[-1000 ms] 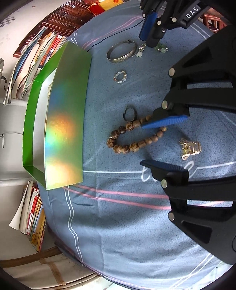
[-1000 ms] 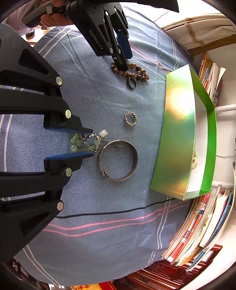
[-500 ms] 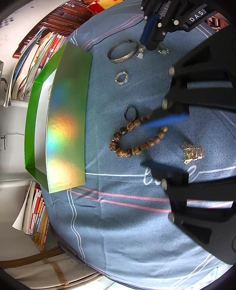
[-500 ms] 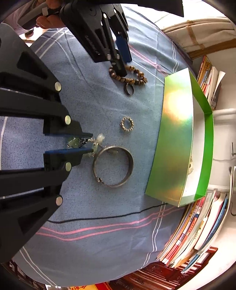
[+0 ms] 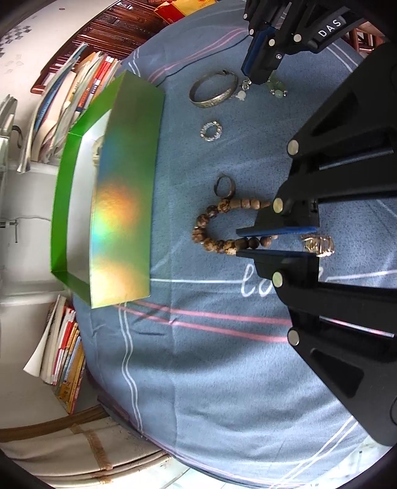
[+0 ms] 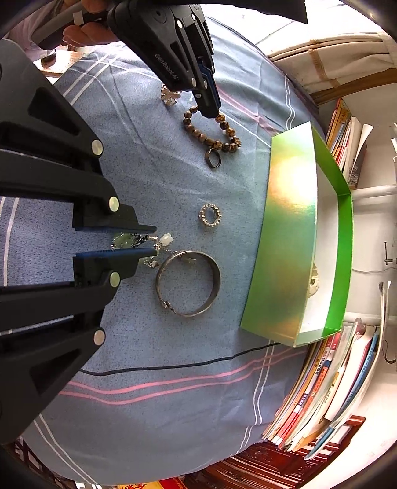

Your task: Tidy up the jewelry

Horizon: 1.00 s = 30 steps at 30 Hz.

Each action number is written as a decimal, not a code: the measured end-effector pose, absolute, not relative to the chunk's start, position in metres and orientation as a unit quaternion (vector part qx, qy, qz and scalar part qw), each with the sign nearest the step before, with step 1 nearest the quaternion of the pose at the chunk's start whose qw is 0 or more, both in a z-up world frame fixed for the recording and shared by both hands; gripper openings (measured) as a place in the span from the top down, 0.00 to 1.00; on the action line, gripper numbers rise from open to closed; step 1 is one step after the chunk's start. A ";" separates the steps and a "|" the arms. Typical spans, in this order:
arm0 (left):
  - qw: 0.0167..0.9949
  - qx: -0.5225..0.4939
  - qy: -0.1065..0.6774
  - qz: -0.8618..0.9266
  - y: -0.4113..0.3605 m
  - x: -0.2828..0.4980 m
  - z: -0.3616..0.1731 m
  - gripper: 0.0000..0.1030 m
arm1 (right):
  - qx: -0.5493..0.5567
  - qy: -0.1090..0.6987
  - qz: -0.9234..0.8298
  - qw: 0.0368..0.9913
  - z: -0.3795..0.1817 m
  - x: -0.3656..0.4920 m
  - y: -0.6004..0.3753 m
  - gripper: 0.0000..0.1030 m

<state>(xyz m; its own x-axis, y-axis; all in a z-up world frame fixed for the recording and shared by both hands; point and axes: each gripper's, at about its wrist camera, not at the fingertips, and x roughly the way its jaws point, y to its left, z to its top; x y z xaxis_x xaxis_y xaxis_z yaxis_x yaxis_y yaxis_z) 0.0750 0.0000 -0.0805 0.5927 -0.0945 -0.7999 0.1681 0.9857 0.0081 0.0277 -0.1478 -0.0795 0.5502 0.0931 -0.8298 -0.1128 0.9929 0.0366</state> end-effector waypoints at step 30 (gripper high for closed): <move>0.885 0.034 0.460 -0.055 0.013 0.088 -0.094 0.65 | 0.004 0.490 0.034 0.871 -0.093 0.036 -0.160 0.64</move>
<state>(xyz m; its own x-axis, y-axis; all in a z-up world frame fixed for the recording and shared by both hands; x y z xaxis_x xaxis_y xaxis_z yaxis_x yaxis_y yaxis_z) 0.0884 0.0125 -0.0939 0.5700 -0.0655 -0.8191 0.1282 0.9917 0.0099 0.0364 -0.1602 -0.0932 0.5174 0.0623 -0.8534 -0.0547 0.9977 0.0397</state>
